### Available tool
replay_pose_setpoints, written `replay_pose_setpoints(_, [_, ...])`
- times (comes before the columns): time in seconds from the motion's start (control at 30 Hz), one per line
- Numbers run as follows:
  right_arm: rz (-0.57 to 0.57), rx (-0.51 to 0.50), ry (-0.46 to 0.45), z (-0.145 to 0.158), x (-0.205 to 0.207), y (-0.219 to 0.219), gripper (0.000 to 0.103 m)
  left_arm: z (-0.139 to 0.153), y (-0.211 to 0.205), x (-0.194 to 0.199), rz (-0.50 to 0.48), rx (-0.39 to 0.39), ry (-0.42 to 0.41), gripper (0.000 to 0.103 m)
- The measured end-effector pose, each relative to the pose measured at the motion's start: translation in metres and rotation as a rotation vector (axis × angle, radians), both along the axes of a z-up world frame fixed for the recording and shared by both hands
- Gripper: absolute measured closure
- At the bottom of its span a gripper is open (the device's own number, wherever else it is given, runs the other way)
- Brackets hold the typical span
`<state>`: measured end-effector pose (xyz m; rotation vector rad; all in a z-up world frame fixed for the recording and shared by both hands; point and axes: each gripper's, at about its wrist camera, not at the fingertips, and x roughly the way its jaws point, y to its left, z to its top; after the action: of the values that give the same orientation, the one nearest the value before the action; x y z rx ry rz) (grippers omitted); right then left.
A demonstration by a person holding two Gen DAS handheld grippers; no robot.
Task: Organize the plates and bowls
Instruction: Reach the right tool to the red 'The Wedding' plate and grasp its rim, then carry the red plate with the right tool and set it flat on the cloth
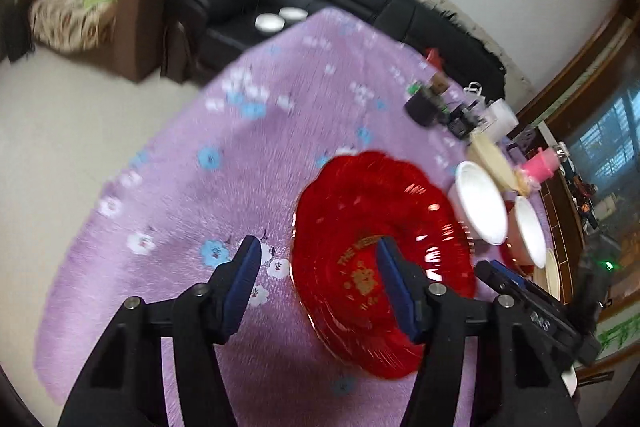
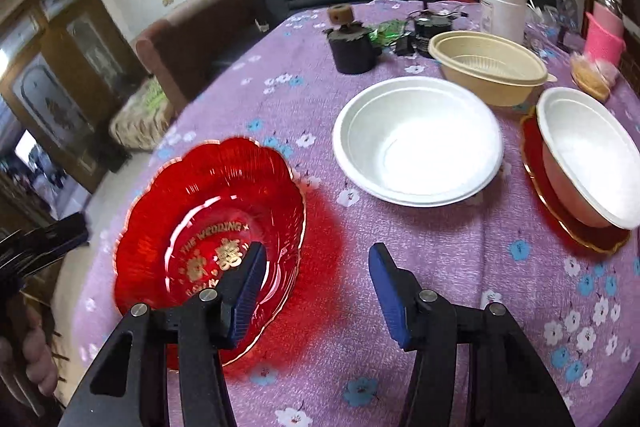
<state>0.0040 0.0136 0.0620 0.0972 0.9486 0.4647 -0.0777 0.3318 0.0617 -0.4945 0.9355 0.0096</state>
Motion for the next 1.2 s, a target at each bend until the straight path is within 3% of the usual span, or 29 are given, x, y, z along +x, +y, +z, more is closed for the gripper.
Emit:
replay_pose_setpoints(0.13, [0.005, -0.036, 0.026, -0.018, 0.007, 0.008, 0.045, -0.019, -0.005, 0.015, -0.015, 0.002, 0.036, 0.044])
replay_pose_setpoints(0.2, [0.016, -0.035, 0.048, -0.028, 0.011, 0.014, 0.051, -0.025, -0.011, 0.024, -0.028, 0.005, 0.044, 0.044])
replay_pose_setpoints(0.3, [0.041, -0.026, 0.073, -0.036, 0.016, 0.024, 0.064, -0.032, -0.018, 0.036, -0.03, 0.026, 0.062, 0.044])
replay_pose_setpoints(0.4, [0.058, -0.012, 0.08, -0.04, 0.018, 0.03, 0.084, -0.037, -0.021, 0.04, -0.039, 0.033, 0.082, 0.057])
replay_pose_setpoints(0.57, [0.058, -0.027, 0.034, -0.033, 0.012, 0.032, 0.089, -0.037, -0.016, 0.037, -0.021, 0.056, 0.084, 0.069])
replay_pose_setpoints(0.67, [0.067, 0.0, 0.028, -0.026, 0.005, 0.031, 0.089, -0.03, -0.009, 0.028, -0.009, 0.038, 0.064, 0.07])
replay_pose_setpoints(0.87, [0.12, 0.0, -0.007, -0.017, -0.013, 0.048, 0.089, -0.013, 0.001, -0.002, 0.036, 0.112, 0.024, 0.07])
replay_pose_setpoints(1.2, [0.151, 0.004, 0.002, -0.038, -0.027, 0.07, 0.087, -0.037, 0.02, -0.013, 0.116, 0.116, 0.096, 0.068])
